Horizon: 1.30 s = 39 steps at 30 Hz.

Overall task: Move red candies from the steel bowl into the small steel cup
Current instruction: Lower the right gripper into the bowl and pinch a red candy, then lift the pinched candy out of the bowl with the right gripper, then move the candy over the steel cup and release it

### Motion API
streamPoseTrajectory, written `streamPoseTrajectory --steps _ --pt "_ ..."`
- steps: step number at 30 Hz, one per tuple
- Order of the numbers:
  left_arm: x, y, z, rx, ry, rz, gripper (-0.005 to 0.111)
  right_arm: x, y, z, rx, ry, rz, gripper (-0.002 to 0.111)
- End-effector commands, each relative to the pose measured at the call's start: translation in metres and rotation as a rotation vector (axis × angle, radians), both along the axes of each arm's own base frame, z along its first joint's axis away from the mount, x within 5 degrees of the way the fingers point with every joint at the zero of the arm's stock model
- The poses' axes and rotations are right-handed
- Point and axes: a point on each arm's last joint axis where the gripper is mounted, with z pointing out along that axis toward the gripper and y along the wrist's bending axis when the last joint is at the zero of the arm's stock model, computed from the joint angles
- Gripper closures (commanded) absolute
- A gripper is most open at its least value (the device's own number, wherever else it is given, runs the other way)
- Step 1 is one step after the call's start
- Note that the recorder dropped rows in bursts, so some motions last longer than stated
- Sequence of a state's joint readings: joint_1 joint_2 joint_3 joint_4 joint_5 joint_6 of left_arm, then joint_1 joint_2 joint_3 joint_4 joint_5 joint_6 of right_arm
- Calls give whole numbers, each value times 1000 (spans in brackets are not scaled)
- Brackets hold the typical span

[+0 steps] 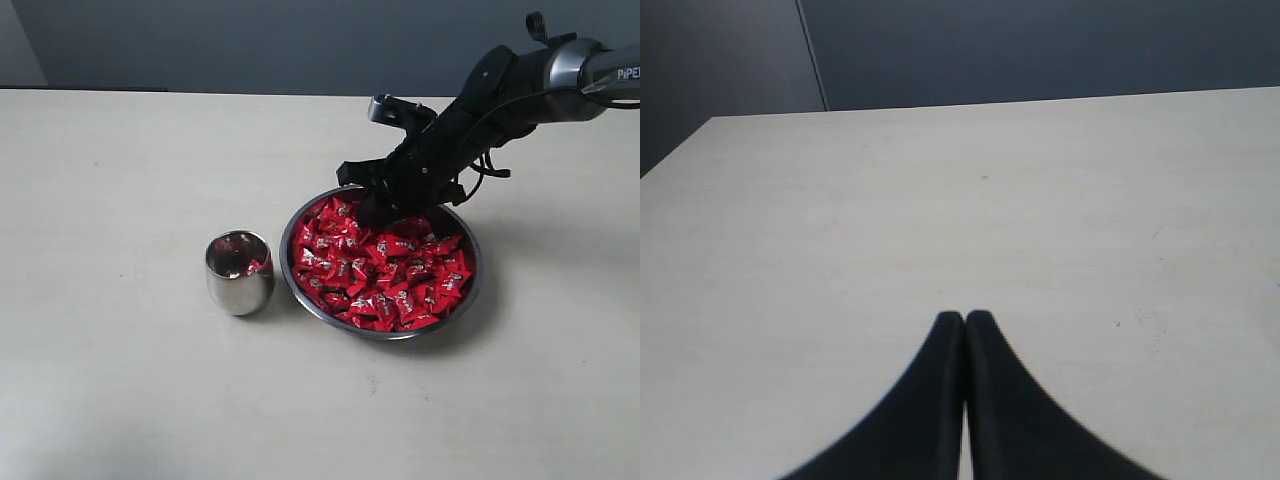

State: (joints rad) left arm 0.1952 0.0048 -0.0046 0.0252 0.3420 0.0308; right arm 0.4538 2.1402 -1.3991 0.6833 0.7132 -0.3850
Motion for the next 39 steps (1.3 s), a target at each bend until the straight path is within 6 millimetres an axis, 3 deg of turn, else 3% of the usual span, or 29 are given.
streamPoseTrajectory --steps 1,11,29,35,39 --pt "0 0 -1 2 -8 -8 106 0 1 0 -2 -16 7 107" --pt "0 0 -1 2 -8 -8 106 0 0 5 -2 -24 14 109" --pt "0 0 -1 2 -8 -8 106 -9 -16 82 -67 -216 59 109" --pt "0 0 -1 2 -8 -8 106 -33 8 111 -38 -301 187 109" --pt "0 0 -1 2 -8 -8 106 -55 39 121 -5 -372 270 109"
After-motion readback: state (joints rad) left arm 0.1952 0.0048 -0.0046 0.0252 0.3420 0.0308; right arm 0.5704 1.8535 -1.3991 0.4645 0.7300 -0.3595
